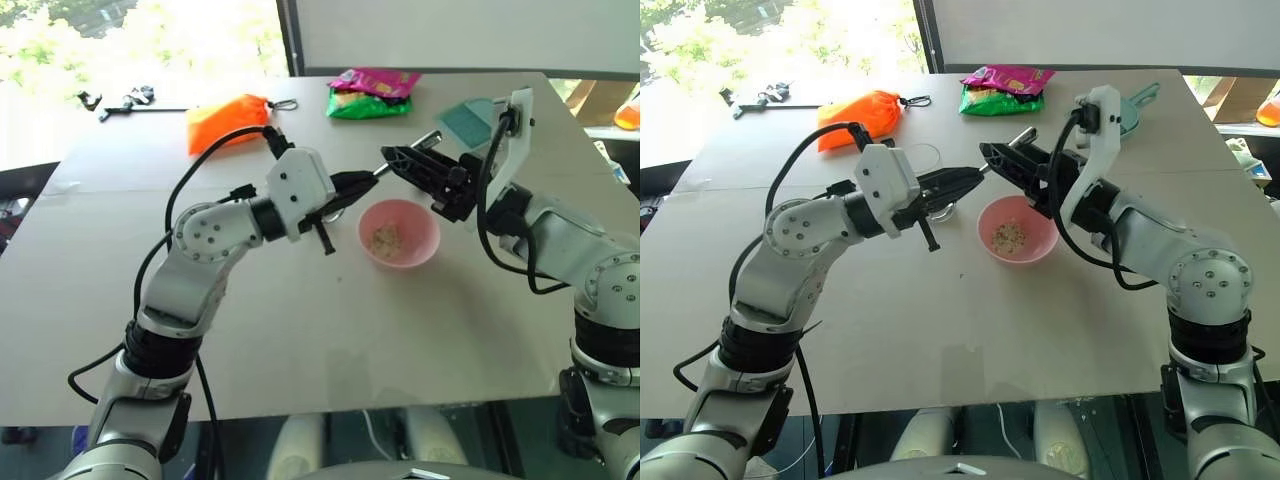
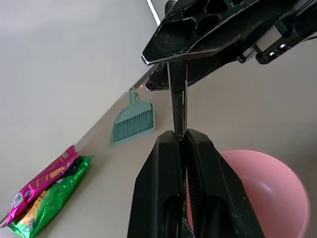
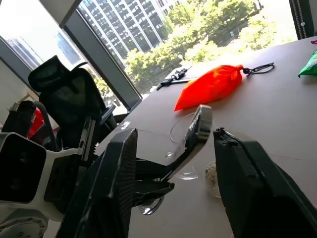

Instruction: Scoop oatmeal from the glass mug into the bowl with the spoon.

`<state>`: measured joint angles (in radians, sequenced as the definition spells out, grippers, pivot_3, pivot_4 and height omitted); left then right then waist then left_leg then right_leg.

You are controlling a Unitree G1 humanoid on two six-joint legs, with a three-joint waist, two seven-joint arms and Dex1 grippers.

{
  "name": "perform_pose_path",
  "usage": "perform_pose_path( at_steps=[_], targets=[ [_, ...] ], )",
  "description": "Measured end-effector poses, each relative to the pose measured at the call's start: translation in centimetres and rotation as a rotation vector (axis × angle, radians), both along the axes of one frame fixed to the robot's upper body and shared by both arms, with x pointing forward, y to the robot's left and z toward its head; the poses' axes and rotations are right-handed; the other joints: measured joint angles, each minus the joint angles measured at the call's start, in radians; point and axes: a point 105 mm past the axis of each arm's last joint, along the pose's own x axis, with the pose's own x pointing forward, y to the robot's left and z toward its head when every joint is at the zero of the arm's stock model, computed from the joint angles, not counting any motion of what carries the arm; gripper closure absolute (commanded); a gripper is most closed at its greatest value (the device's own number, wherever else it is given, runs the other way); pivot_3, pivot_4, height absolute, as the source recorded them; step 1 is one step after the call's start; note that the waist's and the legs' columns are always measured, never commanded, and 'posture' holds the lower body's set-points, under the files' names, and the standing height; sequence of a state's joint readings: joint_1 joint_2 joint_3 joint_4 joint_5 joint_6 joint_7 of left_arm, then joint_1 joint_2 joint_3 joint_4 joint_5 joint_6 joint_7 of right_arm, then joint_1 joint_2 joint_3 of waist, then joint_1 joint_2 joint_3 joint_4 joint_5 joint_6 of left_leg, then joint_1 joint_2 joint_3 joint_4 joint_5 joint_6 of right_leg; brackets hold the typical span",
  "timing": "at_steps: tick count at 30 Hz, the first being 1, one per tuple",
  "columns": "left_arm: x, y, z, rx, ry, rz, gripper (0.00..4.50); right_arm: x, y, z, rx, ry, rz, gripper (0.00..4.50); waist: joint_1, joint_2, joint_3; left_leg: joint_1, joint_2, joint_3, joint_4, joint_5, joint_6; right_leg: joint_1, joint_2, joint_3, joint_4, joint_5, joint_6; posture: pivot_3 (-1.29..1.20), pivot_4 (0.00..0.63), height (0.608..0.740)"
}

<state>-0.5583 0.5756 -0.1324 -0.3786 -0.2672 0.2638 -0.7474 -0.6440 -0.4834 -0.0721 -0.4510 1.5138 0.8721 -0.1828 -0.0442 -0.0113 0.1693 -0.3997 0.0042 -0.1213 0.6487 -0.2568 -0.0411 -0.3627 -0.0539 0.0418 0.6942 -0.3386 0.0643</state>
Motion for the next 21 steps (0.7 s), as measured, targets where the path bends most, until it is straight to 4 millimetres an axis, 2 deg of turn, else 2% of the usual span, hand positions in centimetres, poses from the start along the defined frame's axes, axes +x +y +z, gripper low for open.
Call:
perform_pose_path(
  at_steps=[2, 10, 13, 15, 16, 20, 21],
  targets=[
    [0.0, -0.1, 0.0, 0.001, -0.007, -0.003, 4.50, -0.1, 0.0, 0.0, 0.002, 0.001, 0.007, 4.47, 0.000, 0.000, 0.000, 0.000, 0.000, 0.000, 0.001, -0.001, 0.003, 0.000, 0.000, 0.000, 0.001, 0.000, 0.000, 0.00, 0.150, 0.740],
    [0.0, -0.2, 0.0, 0.003, -0.012, -0.002, 4.50, -0.2, 0.0, 0.0, 0.015, 0.023, 0.025, 4.47, 0.000, 0.000, 0.000, 0.000, 0.000, 0.000, 0.001, -0.002, 0.003, 0.000, 0.000, 0.000, 0.001, 0.000, 0.000, 0.00, 0.150, 0.740],
    [0.1, -0.6, 0.1, -0.057, 0.000, -0.016, 4.50, 0.0, -0.5, 0.3, 0.054, 0.048, 0.013, 4.47, 0.000, 0.000, 0.000, 0.000, 0.000, 0.000, 0.001, -0.002, 0.003, 0.000, 0.000, 0.000, 0.001, 0.000, 0.000, 0.00, 0.150, 0.740],
    [0.1, -0.5, 0.1, -0.089, 0.051, -0.042, 3.76, 0.0, -0.5, 0.3, 0.065, 0.060, 0.020, 4.50, 0.000, 0.000, 0.000, 0.000, 0.000, 0.000, 0.001, -0.002, 0.003, 0.000, 0.000, 0.000, 0.001, 0.000, 0.000, 0.00, 0.150, 0.740],
    [-0.1, 0.1, 0.6, -0.147, 0.114, -0.063, 3.47, 0.1, -0.6, 0.4, 0.081, 0.076, 0.028, 4.50, -0.004, 0.001, 0.000, 0.000, 0.000, 0.000, 0.001, -0.002, 0.003, -0.001, 0.000, 0.001, 0.001, 0.000, 0.000, 0.00, 0.150, 0.740],
    [-0.3, 2.7, 3.2, -0.313, 0.169, -0.008, 1.73, 1.2, -2.6, 0.8, 0.132, 0.113, -0.026, 4.50, -0.005, 0.001, 0.001, 0.000, 0.000, 0.000, 0.001, -0.002, 0.003, -0.001, 0.000, 0.001, 0.001, 0.000, 0.000, 0.00, 0.150, 0.740],
    [-0.2, 3.9, 3.9, -0.367, 0.190, 0.040, 1.73, 1.5, -3.5, 1.2, 0.149, 0.112, -0.048, 4.50, -0.005, 0.001, 0.001, 0.000, 0.000, 0.000, 0.001, -0.002, 0.003, -0.001, 0.000, 0.001, 0.001, 0.000, 0.000, 0.00, 0.150, 0.740]
  ],
)
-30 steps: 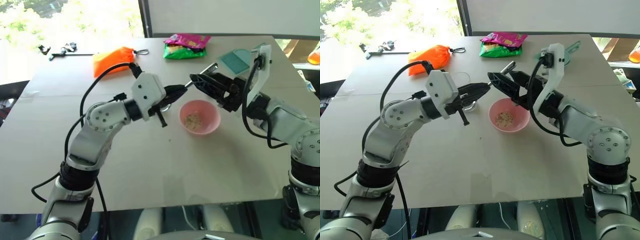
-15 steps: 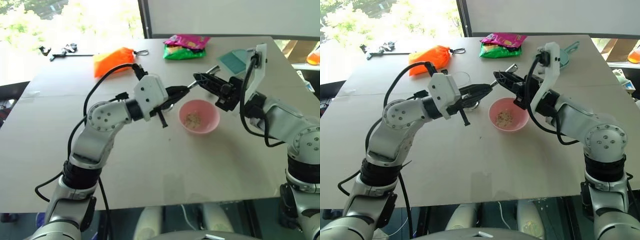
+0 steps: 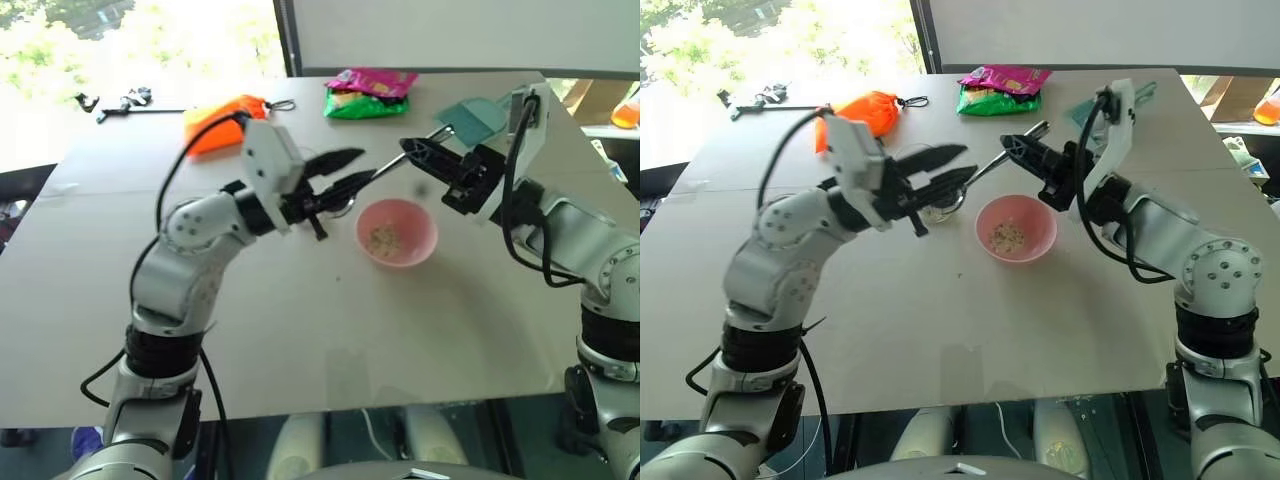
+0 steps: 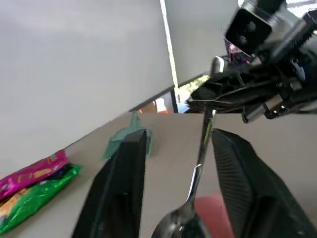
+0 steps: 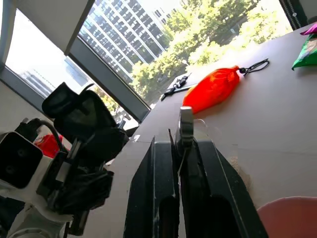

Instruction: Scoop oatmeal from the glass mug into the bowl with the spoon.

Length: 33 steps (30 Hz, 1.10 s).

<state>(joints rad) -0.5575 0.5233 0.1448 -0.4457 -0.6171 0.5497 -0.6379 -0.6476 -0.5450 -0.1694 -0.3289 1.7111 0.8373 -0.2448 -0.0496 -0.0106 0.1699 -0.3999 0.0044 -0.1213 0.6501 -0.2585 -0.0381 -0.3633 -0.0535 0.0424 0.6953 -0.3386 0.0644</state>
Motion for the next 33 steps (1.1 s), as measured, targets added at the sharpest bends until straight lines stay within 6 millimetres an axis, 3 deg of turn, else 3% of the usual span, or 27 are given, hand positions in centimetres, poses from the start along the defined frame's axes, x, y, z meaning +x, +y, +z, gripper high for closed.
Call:
perform_pose_path(
  at_steps=[2, 4, 6, 8, 11, 16, 21, 33],
  targets=[
    [0.1, 2.0, 1.0, -0.075, 0.024, 0.093, 1.73, 0.2, -1.1, 0.5, 0.013, -0.005, -0.027, 4.50, 0.000, 0.000, 0.000, 0.000, 0.000, 0.000, 0.000, 0.000, 0.000, 0.000, 0.000, 0.000, 0.000, 0.000, 0.000, 0.00, 0.150, 0.740],
    [0.0, 4.4, 0.8, -0.120, 0.053, 0.232, 1.73, 0.3, -2.4, 1.1, 0.022, -0.017, -0.061, 4.50, -0.005, 0.000, 0.000, 0.001, 0.000, 0.001, -0.001, 0.000, 0.000, 0.000, 0.000, 0.001, -0.001, 0.000, 0.000, 0.00, 0.150, 0.740],
    [0.0, 6.1, -1.5, -0.122, 0.120, 0.351, 1.73, 0.5, -3.6, 1.4, 0.033, -0.024, -0.098, 4.50, -0.007, 0.000, 0.000, 0.001, 0.000, 0.002, -0.001, 0.000, -0.001, 0.000, 0.000, 0.002, -0.001, 0.000, 0.000, 0.00, 0.150, 0.740],
    [0.0, 7.4, -5.5, -0.122, 0.235, 0.471, 1.73, 0.9, -4.6, 1.5, 0.048, -0.023, -0.126, 4.50, -0.007, 0.000, 0.000, 0.001, 0.000, 0.002, -0.001, 0.000, 0.000, 0.000, 0.000, 0.002, 0.000, 0.000, 0.000, 0.00, 0.150, 0.740],
    [0.0, 7.2, -8.7, -0.110, 0.304, 0.550, 1.73, 1.0, -4.8, 1.6, 0.055, -0.027, -0.123, 4.50, 0.005, 0.000, 0.000, 0.001, 0.000, 0.002, 0.000, 0.000, 0.000, 0.000, 0.000, 0.002, 0.001, 0.000, 0.000, 0.00, 0.150, 0.740],
    [0.0, 7.7, -11.3, -0.107, 0.316, 0.697, 1.73, 0.8, -4.4, 1.5, 0.048, -0.038, -0.106, 4.50, 0.012, 0.000, 0.000, 0.001, 0.000, 0.002, 0.001, 0.000, 0.001, 0.000, 0.000, 0.002, 0.001, 0.000, 0.000, 0.00, 0.150, 0.740],
    [1.8, 7.2, -13.8, -0.110, 0.379, 0.752, 1.73, 0.8, -4.3, 1.5, 0.045, -0.047, -0.099, 4.50, 0.014, 0.000, 0.000, 0.000, 0.000, 0.002, 0.001, 0.000, 0.001, 0.000, 0.000, 0.002, 0.001, 0.000, 0.000, 0.00, 0.150, 0.740],
    [5.1, 6.2, -14.9, -0.109, 0.370, 0.789, 1.73, 0.6, -4.6, 1.5, 0.015, -0.066, -0.105, 4.50, 0.011, 0.000, 0.000, 0.000, 0.000, 0.002, 0.000, 0.000, 0.001, 0.000, -0.001, 0.002, 0.000, 0.000, 0.000, 0.00, 0.150, 0.740]
  ],
)
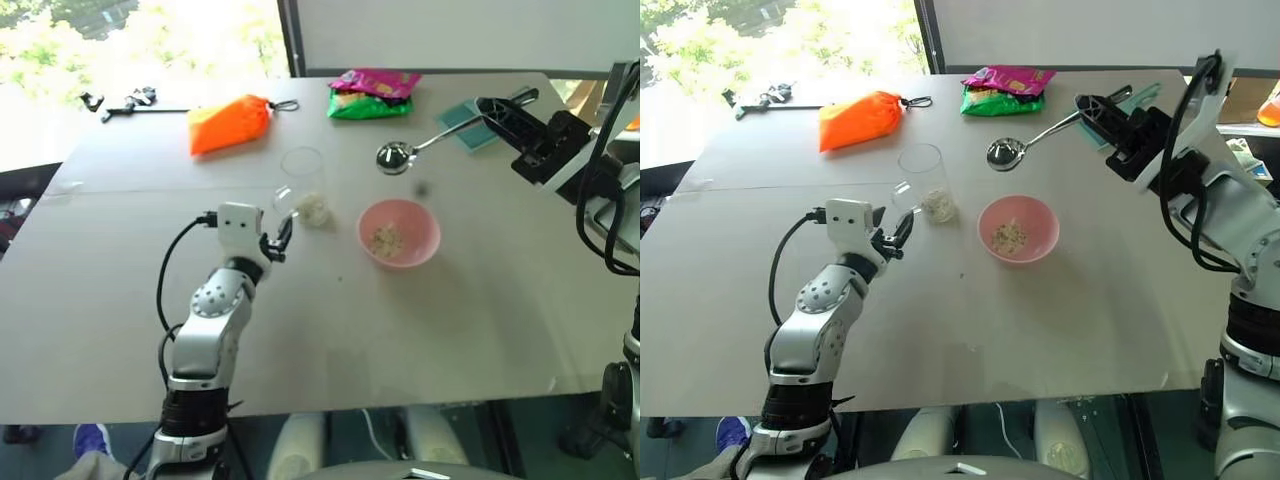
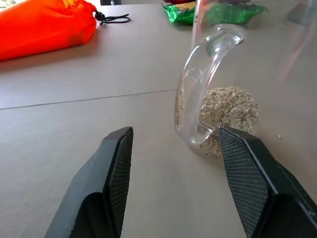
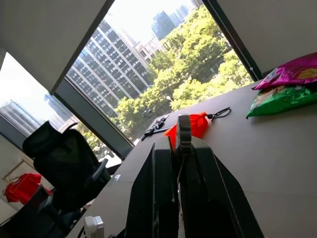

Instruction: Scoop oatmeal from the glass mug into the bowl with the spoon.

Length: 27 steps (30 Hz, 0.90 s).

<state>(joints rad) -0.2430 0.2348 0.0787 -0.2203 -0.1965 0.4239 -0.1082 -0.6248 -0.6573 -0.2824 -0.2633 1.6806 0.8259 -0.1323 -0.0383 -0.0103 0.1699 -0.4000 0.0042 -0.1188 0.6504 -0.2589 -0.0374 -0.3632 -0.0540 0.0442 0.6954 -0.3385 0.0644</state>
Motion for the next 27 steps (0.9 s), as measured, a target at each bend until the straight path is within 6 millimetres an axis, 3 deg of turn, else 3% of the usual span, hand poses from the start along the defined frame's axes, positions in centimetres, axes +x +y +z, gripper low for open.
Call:
perform_pose_path(
  at_steps=[13, 14, 15, 20, 27],
  targets=[
    [0.5, 0.7, 1.4, 0.012, -0.088, 0.135, 1.73, 0.3, -0.3, -1.0, -0.026, 0.005, -0.025, 4.50, 0.001, 0.000, 0.000, 0.000, 0.000, 0.000, 0.000, 0.000, 0.000, 0.000, 0.000, 0.000, 0.000, 0.000, 0.000, 0.00, 0.150, 0.740],
    [0.5, 0.7, 1.4, 0.013, -0.092, 0.139, 2.22, 0.3, -0.3, -1.0, -0.025, 0.005, -0.025, 4.50, 0.000, 0.000, 0.000, 0.000, 0.000, 0.000, 0.000, 0.000, 0.000, 0.000, 0.000, 0.000, 0.000, 0.000, 0.000, 0.00, 0.150, 0.740],
    [0.6, 0.6, 1.3, 0.012, -0.091, 0.142, 2.32, 0.3, -0.4, -1.1, -0.026, 0.007, -0.026, 4.50, 0.000, 0.000, 0.000, 0.000, 0.000, 0.000, 0.000, 0.000, 0.000, 0.000, 0.000, 0.000, 0.000, 0.000, 0.000, 0.00, 0.150, 0.740],
    [1.2, 0.5, 1.3, 0.015, -0.091, 0.153, 4.41, 0.3, -0.3, -1.5, -0.024, 0.015, -0.025, 4.50, 0.000, 0.000, 0.000, 0.000, 0.000, 0.000, 0.000, 0.000, 0.000, 0.000, 0.000, 0.000, 0.000, 0.000, 0.000, 0.00, 0.150, 0.740],
    [2.0, 0.7, 1.5, 0.000, -0.105, 0.166, 4.41, 0.0, -0.1, -1.5, -0.033, 0.006, -0.025, 4.50, 0.001, 0.000, 0.000, 0.000, 0.000, 0.000, 0.000, 0.000, 0.000, 0.000, 0.000, 0.000, 0.000, 0.000, 0.000, 0.00, 0.150, 0.740]
  ],
)
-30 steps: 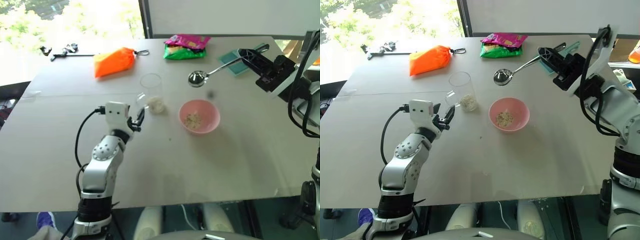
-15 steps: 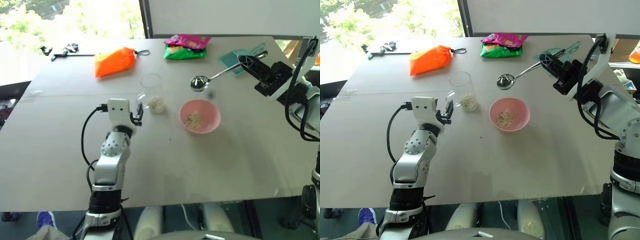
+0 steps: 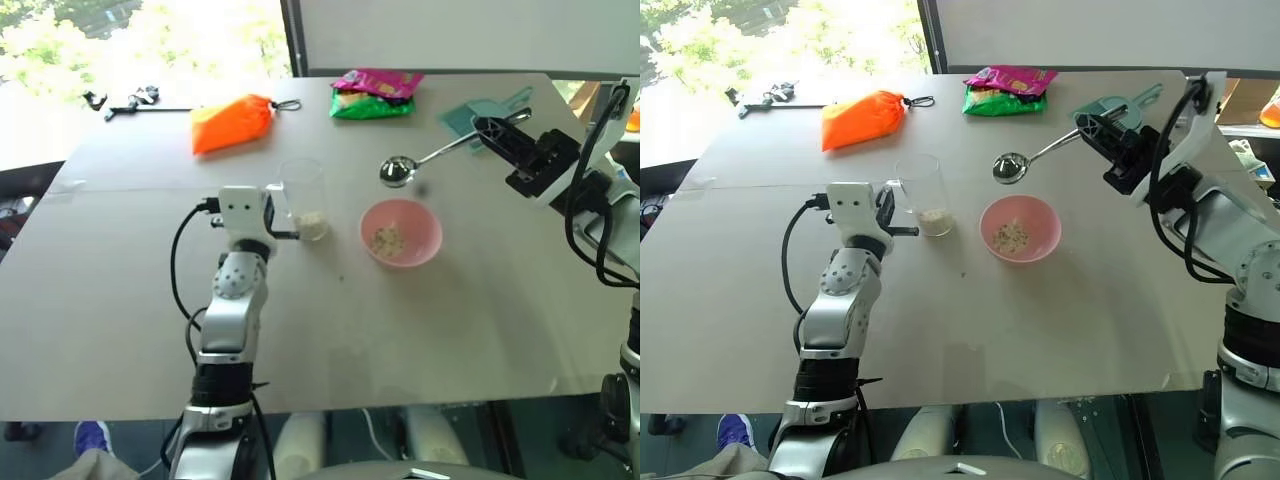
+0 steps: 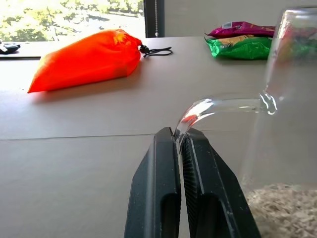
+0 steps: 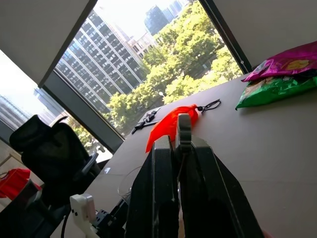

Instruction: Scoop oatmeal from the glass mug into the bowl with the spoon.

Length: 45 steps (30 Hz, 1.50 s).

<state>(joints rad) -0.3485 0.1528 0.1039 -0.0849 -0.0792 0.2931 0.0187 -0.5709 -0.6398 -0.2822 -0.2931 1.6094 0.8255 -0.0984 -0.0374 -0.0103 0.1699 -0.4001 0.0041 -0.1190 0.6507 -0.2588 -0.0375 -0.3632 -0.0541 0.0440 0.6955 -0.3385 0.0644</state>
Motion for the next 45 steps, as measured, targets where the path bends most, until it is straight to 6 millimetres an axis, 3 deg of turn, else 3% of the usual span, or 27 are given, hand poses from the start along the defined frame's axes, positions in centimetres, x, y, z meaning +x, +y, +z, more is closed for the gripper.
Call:
perform_pose_path(
  at_steps=[7, 11, 15, 19, 22, 25, 30, 37, 43, 45],
  targets=[
    [0.3, 0.7, 0.5, -0.026, -0.016, -0.007, 4.41, -0.2, 0.5, 0.1, -0.021, -0.013, -0.004, 4.50, -0.002, 0.000, 0.000, 0.000, 0.000, 0.000, 0.000, 0.000, 0.000, 0.000, 0.000, 0.000, 0.000, 0.000, 0.000, 0.00, 0.150, 0.740],
    [0.6, 0.4, 2.7, 0.064, -0.081, -0.074, 4.41, -0.4, 1.9, 1.1, -0.048, -0.058, 0.024, 4.50, -0.003, 0.000, 0.000, 0.000, 0.000, 0.000, 0.000, 0.001, -0.002, -0.001, 0.000, 0.000, 0.000, 0.000, 0.000, 0.00, 0.150, 0.740],
    [1.1, -1.6, 6.6, 0.250, -0.241, -0.194, 4.41, -0.6, 4.1, 3.7, -0.119, -0.179, 0.066, 4.50, -0.002, 0.000, 0.000, -0.001, -0.001, 0.000, -0.001, 0.002, -0.004, -0.001, 0.000, 0.000, -0.001, 0.000, 0.000, 0.00, 0.150, 0.740],
    [1.8, -3.3, 6.5, 0.341, -0.281, -0.276, 4.41, -0.3, 5.9, 5.0, -0.232, -0.285, 0.068, 4.50, -0.003, 0.000, 0.000, -0.002, -0.001, -0.001, -0.001, 0.002, -0.004, -0.002, 0.000, -0.001, -0.001, 0.000, 0.000, 0.00, 0.150, 0.740],
    [2.0, -3.9, 6.3, 0.376, -0.296, -0.308, 4.41, 0.1, 6.8, 4.7, -0.257, -0.292, 0.080, 4.50, -0.005, 0.000, 0.000, -0.003, 0.000, -0.001, -0.002, 0.002, -0.004, -0.004, 0.000, 0.000, -0.001, 0.000, 0.000, 0.00, 0.150, 0.740],
    [2.0, -4.4, 7.1, 0.398, -0.340, -0.325, 4.41, 0.5, 7.8, 4.4, -0.350, -0.337, 0.067, 4.50, -0.006, 0.000, 0.000, -0.015, 0.000, -0.002, 0.003, 0.003, -0.005, -0.015, 0.000, -0.002, 0.003, 0.000, 0.000, 0.00, 0.150, 0.740],
    [1.7, -4.9, 7.9, 0.410, -0.384, -0.343, 4.41, 1.2, 8.7, 3.0, -0.527, -0.413, 0.030, 4.50, -0.006, 0.000, 0.000, -0.016, -0.001, -0.002, 0.002, 0.003, -0.005, -0.015, -0.001, -0.002, 0.001, 0.000, 0.000, 0.00, 0.150, 0.740],
    [1.3, -6.0, 8.1, 0.437, -0.425, -0.371, 4.41, 1.6, 11.7, 0.3, -0.784, -0.598, 0.051, 4.50, -0.008, 0.000, 0.000, -0.015, -0.001, -0.003, 0.003, 0.003, -0.005, -0.015, -0.001, -0.003, 0.002, 0.000, 0.000, 0.00, 0.150, 0.740],
    [1.3, -6.1, 7.9, 0.452, -0.424, -0.364, 4.41, 2.0, 12.9, -1.6, -0.798, -0.583, 0.108, 4.50, -0.008, 0.000, 0.000, -0.016, -0.001, -0.003, 0.003, 0.003, -0.005, -0.015, -0.001, -0.003, 0.002, 0.000, 0.000, 0.00, 0.150, 0.740],
    [1.3, -5.9, 7.2, 0.459, -0.406, -0.355, 4.41, 1.9, 13.4, -2.2, -0.717, -0.487, 0.163, 4.50, -0.009, 0.000, 0.000, -0.015, -0.001, -0.004, 0.003, 0.003, -0.005, -0.015, -0.001, -0.003, 0.002, 0.000, 0.000, 0.00, 0.150, 0.740]
  ],
)
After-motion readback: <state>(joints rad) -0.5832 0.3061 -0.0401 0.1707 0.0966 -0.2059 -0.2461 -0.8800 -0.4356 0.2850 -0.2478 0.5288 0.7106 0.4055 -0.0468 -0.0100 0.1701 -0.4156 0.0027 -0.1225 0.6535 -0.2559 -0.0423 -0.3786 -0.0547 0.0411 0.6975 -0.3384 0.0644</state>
